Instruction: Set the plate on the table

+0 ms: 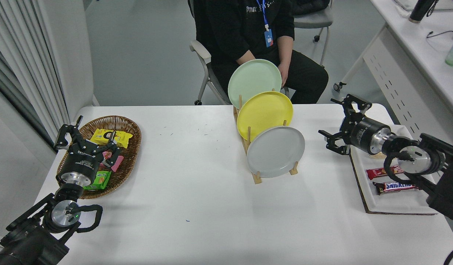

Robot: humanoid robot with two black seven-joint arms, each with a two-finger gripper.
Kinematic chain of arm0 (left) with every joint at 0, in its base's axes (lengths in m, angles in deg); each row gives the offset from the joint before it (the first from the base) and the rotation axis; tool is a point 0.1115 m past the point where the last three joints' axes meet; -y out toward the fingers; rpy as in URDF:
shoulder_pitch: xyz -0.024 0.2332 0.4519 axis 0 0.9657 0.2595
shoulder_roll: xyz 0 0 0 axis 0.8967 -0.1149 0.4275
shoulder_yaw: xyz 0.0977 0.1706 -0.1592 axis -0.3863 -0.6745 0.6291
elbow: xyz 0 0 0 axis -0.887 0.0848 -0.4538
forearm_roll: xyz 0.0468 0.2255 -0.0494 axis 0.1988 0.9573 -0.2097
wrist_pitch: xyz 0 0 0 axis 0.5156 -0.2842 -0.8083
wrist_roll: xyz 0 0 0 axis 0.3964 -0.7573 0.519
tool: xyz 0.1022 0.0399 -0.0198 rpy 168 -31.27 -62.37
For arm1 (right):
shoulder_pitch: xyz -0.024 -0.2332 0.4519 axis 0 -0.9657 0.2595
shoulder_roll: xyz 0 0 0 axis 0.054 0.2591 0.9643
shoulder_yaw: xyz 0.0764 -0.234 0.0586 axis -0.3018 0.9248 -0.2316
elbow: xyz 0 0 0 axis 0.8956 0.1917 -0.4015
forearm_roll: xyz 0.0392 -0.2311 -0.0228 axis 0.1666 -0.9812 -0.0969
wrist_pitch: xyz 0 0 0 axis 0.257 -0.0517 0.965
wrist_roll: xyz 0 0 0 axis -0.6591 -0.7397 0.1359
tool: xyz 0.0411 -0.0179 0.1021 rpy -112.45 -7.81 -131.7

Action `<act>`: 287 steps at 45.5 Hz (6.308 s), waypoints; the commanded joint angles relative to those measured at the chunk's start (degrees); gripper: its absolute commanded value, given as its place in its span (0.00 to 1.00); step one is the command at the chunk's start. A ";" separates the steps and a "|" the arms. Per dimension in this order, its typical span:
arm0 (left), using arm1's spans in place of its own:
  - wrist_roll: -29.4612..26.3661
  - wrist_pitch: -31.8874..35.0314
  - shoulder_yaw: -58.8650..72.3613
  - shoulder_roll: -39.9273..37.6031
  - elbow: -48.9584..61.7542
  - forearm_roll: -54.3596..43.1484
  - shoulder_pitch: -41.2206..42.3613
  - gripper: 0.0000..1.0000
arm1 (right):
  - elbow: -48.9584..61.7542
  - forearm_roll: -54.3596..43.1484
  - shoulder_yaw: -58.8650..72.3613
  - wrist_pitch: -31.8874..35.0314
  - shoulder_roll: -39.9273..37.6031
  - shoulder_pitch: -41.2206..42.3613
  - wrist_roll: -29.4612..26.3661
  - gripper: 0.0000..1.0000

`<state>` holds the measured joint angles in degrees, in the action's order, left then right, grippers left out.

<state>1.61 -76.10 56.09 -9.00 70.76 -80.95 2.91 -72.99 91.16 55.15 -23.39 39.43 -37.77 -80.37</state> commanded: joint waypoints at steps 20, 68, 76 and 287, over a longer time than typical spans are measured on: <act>0.00 0.00 0.00 0.00 0.00 -0.01 -0.02 0.98 | -11.63 1.69 1.79 -6.04 2.12 -3.96 0.27 0.99; 0.00 0.00 0.00 0.00 0.00 -0.01 0.07 0.98 | -5.39 -1.73 -2.08 -13.77 8.63 1.22 -0.08 0.99; 0.00 0.00 0.00 0.00 0.00 -0.01 -0.02 0.98 | -5.39 -3.05 -1.91 -15.44 8.63 1.49 -0.17 0.99; 0.00 0.00 0.00 0.00 0.00 -0.01 -0.02 0.98 | -5.39 -8.85 -2.87 -15.00 8.37 1.31 -1.75 0.07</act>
<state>1.61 -76.10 56.09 -9.00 70.76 -80.96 2.89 -78.25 82.30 52.34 -38.59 48.47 -36.37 -82.12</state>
